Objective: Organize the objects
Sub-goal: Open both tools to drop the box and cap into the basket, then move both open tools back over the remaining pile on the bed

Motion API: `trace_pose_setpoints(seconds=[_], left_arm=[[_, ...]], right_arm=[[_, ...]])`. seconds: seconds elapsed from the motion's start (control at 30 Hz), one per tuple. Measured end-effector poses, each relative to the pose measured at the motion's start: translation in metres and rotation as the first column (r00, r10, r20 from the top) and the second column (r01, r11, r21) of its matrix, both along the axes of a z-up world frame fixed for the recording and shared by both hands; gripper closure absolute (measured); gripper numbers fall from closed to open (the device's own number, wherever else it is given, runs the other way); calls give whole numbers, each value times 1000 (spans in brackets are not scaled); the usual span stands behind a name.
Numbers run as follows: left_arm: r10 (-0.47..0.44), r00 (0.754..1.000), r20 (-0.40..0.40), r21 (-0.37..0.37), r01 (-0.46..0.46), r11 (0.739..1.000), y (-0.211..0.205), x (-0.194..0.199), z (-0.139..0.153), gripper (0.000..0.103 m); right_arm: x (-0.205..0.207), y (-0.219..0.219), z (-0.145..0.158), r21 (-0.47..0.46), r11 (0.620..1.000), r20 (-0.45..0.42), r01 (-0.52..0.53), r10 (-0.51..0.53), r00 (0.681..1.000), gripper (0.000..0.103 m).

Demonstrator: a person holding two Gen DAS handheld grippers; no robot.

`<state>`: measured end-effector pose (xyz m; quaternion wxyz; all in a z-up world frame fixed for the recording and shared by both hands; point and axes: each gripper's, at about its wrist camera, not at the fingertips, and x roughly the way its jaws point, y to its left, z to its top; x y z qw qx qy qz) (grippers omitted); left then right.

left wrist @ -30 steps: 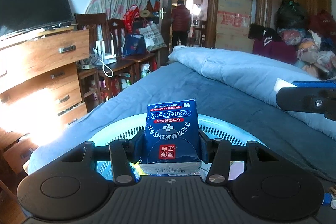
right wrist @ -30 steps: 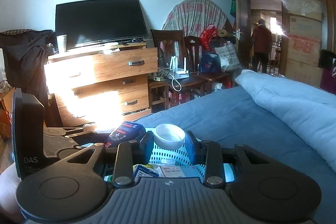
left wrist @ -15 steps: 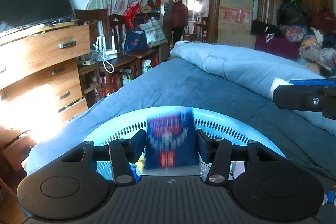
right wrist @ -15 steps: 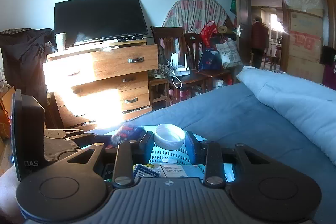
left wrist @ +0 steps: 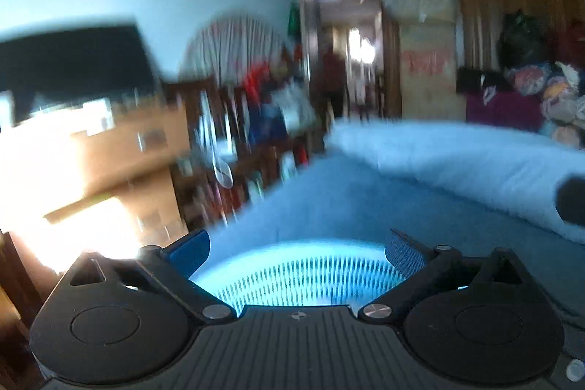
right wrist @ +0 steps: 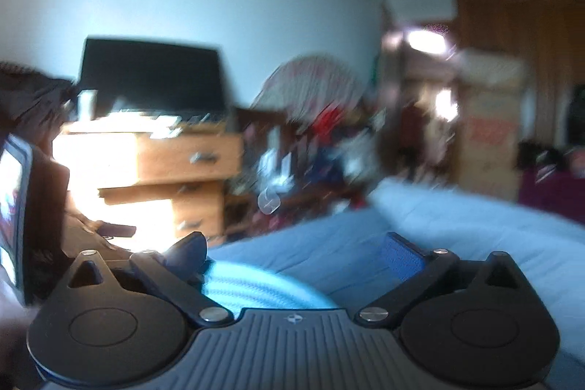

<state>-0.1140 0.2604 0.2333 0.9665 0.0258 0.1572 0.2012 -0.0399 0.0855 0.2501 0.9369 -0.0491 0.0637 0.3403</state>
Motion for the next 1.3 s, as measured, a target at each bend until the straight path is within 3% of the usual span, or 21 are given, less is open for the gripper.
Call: trace_pose_setpoints(seconds=[0.1, 0.17, 0.27, 0.37, 0.47, 0.5, 0.57, 0.63, 0.73, 0.77, 0.87, 1.0, 1.3], left_arm=[[-49, 992, 119, 55, 43, 998, -47, -25, 16, 0], [-133, 984, 121, 33, 130, 991, -77, -33, 19, 0], [-318, 944, 82, -13, 320, 947, -130, -43, 8, 0], [-475, 880, 7, -80, 474, 877, -189, -45, -22, 0], [-574, 809, -131, -202, 545, 814, -240, -26, -70, 0], [-581, 792, -185, -233, 539, 809, -252, -17, -87, 0], [-572, 763, -300, -299, 494, 816, -270, 3, -123, 0], [-540, 751, -381, -323, 439, 839, -281, 22, -155, 0], [-466, 745, -476, -282, 373, 884, -292, 40, -192, 1], [-436, 748, -500, -257, 353, 900, -294, 46, -201, 1], [-395, 744, -538, -245, 311, 918, -288, 59, -220, 0], [-381, 773, -508, -221, 310, 925, -286, 55, -223, 0], [-385, 792, -475, -244, 302, 922, -281, 53, -225, 0]], right_arm=[[-21, -57, -11, 30, 995, 4, 97, -97, 995, 0], [-35, -98, -26, 17, 983, -16, 184, -184, 983, 0], [-54, -155, -63, -61, 952, -47, 301, -304, 951, 0], [-67, -219, -116, -146, 904, -159, 401, -422, 892, 0], [-75, -269, -160, -218, 856, -246, 468, -512, 823, 0], [-74, -283, -175, -239, 845, -286, 478, -532, 797, 0], [-73, -307, -202, -280, 824, -360, 492, -566, 742, 0], [-72, -324, -227, -308, 802, -424, 512, -598, 681, 0], [-68, -344, -251, -292, 773, -532, 563, -620, 576, 0], [-66, -350, -254, -278, 767, -548, 579, -621, 560, 0], [-51, -355, -264, -288, 754, -557, 591, -634, 537, 0], [-28, -353, -277, -368, 739, -590, 564, -654, 473, 0], [-28, -346, -272, -365, 734, -579, 573, -660, 478, 0]])
